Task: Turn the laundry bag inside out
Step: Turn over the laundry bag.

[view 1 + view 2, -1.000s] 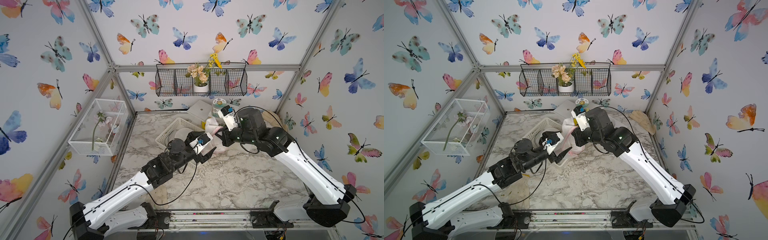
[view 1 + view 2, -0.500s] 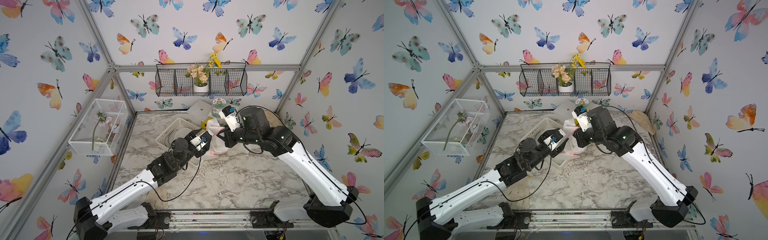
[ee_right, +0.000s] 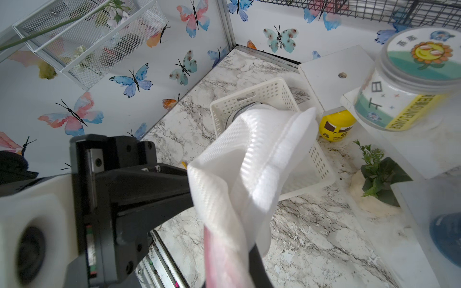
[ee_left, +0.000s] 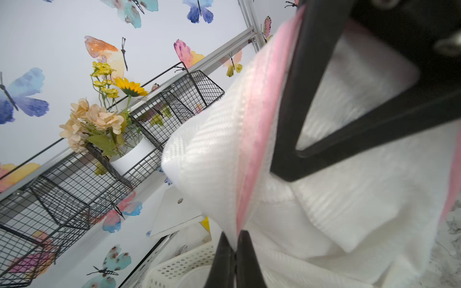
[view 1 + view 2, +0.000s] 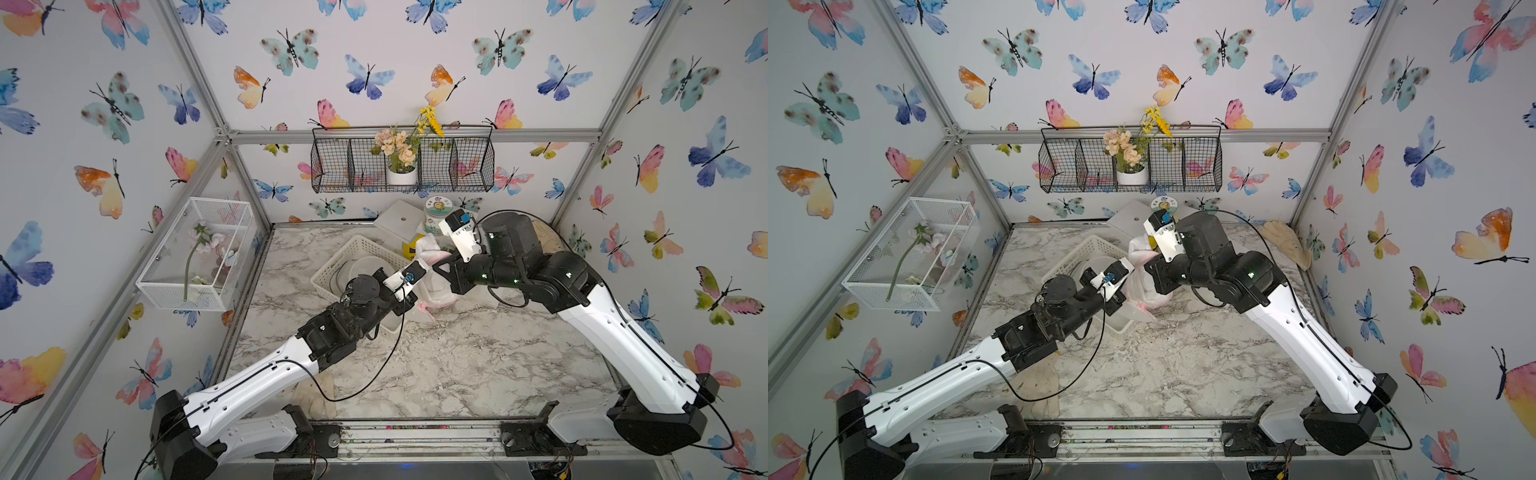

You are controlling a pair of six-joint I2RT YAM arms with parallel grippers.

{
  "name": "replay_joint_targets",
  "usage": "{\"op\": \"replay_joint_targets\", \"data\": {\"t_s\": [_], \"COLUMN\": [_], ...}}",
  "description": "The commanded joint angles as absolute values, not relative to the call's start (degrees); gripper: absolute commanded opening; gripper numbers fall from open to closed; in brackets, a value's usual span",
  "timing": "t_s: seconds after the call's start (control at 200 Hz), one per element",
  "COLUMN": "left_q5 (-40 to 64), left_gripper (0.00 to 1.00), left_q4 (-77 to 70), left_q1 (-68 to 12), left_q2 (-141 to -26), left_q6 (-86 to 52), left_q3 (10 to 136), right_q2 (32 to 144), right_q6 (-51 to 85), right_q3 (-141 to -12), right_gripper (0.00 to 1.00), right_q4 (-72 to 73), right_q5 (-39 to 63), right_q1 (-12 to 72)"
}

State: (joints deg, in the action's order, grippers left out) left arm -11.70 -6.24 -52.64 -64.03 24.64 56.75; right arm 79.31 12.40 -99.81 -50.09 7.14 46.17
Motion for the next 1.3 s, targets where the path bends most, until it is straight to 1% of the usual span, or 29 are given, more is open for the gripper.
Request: {"op": "replay_joint_targets", "data": {"t_s": [0.0,0.1,0.165,0.35,0.491,0.626,0.736,0.931,0.966,1.001,1.046,1.116,1.146,1.251,1.266,1.276,1.281,1.296], "left_q5": [-13.76,-13.16,-12.31,-7.03,-2.00,0.04,3.76,15.06,17.48,19.51,19.61,19.33,18.38,14.28,13.72,13.36,13.18,12.58], "left_gripper": [0.00,0.00,0.00,0.00,0.00,0.00,0.00,0.00,0.04,0.12,0.31,0.51,0.57,0.71,0.74,0.81,0.83,0.85], "left_q4": [-6.88,-6.13,-3.98,6.94,13.95,16.18,14.98,14.25,14.39,14.65,14.84,14.65,14.22,11.67,11.05,10.65,10.47,9.77], "left_q1": [-52.91,-52.91,-52.75,-49.89,-45.35,-40.34,-38.00,-35.55,-34.82,-34.10,-33.46,-32.71,-32.70,-32.70,-32.70,-32.70,-32.70,-32.70], "left_q2": [-62.40,-61.06,-61.10,-66.36,-71.49,-74.49,-74.98,-75.30,-75.49,-75.66,-75.83,-75.62,-74.96,-71.32,-70.54,-70.02,-69.77,-68.92], "left_q6": [24.69,23.48,22.46,15.27,10.59,6.87,5.27,3.43,2.79,2.34,1.54,1.46,1.28,0.80,0.71,0.68,0.65,0.65], "left_q3": [58.94,61.09,63.69,74.97,80.59,80.48,79.18,76.62,76.19,75.68,75.04,73.75,73.21,71.42,71.01,70.75,70.53,69.97], "right_q2": [78.75,79.59,79.98,76.59,72.36,64.99,60.13,60.11,60.06,60.03,60.03,60.56,60.97,62.06,62.14,62.18,62.25,62.23], "right_q6": [11.62,9.05,5.77,-4.51,-10.42,-15.69,-18.21,-19.80,-20.10,-20.34,-20.27,-18.08,-16.19,-9.39,-8.69,-8.15,-7.90,-7.04], "right_q3": [-100.76,-98.67,-95.65,-85.57,-82.21,-77.09,-73.87,-73.85,-73.67,-73.44,-73.31,-73.30,-73.15,-71.16,-70.70,-70.39,-70.22,-69.85], "right_gripper": [0.02,0.02,0.02,0.02,0.02,0.02,0.03,0.03,0.03,0.03,0.03,0.03,0.03,0.03,0.03,0.03,0.03,0.02], "right_q4": [-54.27,-57.62,-58.82,-55.58,-52.84,-46.92,-43.07,-40.56,-39.82,-38.82,-37.57,-35.34,-34.46,-32.05,-31.78,-31.72,-31.72,-31.72], "right_q5": [1.47,-2.19,-1.39,11.73,18.82,24.60,26.53,27.34,27.50,27.64,28.22,28.39,27.42,23.29,22.38,21.72,21.36,20.07], "right_q1": [46.23,46.27,46.24,46.30,46.27,46.31,46.23,46.26,46.26,46.25,46.23,46.24,46.27,46.23,46.23,46.23,46.23,46.23]}}
